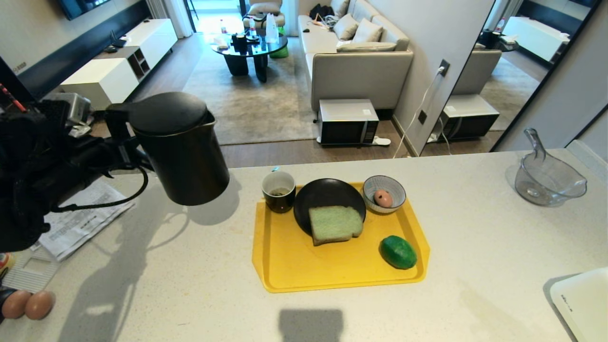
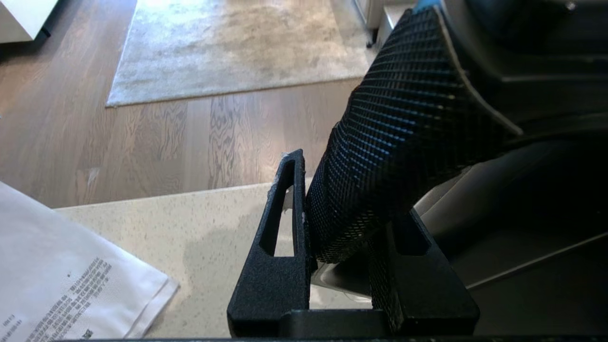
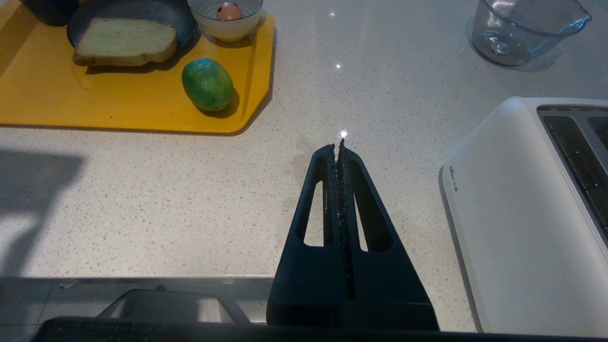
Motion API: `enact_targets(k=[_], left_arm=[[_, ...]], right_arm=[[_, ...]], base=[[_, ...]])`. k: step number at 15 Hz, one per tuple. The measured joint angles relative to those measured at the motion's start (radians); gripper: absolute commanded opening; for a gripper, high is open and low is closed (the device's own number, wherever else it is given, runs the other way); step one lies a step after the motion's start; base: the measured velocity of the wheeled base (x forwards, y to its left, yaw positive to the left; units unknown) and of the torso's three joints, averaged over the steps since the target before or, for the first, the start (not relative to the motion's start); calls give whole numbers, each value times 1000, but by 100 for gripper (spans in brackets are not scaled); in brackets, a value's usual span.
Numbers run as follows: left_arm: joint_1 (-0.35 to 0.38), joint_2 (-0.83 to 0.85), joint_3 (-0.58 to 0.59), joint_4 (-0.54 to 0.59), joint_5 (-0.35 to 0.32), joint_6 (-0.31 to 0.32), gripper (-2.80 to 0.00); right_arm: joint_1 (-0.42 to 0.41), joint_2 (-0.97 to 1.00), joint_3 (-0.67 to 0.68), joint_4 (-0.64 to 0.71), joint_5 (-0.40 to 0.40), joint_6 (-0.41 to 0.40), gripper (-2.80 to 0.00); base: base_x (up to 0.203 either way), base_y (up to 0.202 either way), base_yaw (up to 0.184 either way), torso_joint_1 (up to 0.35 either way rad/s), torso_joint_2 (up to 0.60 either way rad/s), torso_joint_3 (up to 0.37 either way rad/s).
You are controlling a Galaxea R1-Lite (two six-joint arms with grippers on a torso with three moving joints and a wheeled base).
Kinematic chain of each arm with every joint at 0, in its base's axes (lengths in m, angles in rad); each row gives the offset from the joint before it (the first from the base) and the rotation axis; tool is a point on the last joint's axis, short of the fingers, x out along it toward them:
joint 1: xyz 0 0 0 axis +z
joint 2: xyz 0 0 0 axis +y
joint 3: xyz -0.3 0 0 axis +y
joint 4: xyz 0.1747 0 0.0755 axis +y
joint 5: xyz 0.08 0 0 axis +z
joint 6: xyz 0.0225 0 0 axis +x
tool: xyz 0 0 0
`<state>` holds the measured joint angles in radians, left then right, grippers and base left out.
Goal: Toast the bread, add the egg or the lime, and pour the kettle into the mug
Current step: Pour water into a cup
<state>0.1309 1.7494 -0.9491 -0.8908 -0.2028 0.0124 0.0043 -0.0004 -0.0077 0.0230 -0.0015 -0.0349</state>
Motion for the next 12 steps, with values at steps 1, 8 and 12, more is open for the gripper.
enact_targets(k=[1, 8, 12], left_arm=[[1, -8, -22, 1, 16, -16, -280], [28, -13, -231, 221, 65, 6, -280], [35, 22, -308, 260, 65, 101, -280]], right_arm=[[0, 0, 0, 0, 0, 0, -280], [0, 0, 0, 0, 0, 0, -280], [0, 0, 0, 0, 0, 0, -280]], base=[[0, 0, 0, 0, 0, 0], [0, 0, 0, 0, 0, 0], [0, 0, 0, 0, 0, 0]])
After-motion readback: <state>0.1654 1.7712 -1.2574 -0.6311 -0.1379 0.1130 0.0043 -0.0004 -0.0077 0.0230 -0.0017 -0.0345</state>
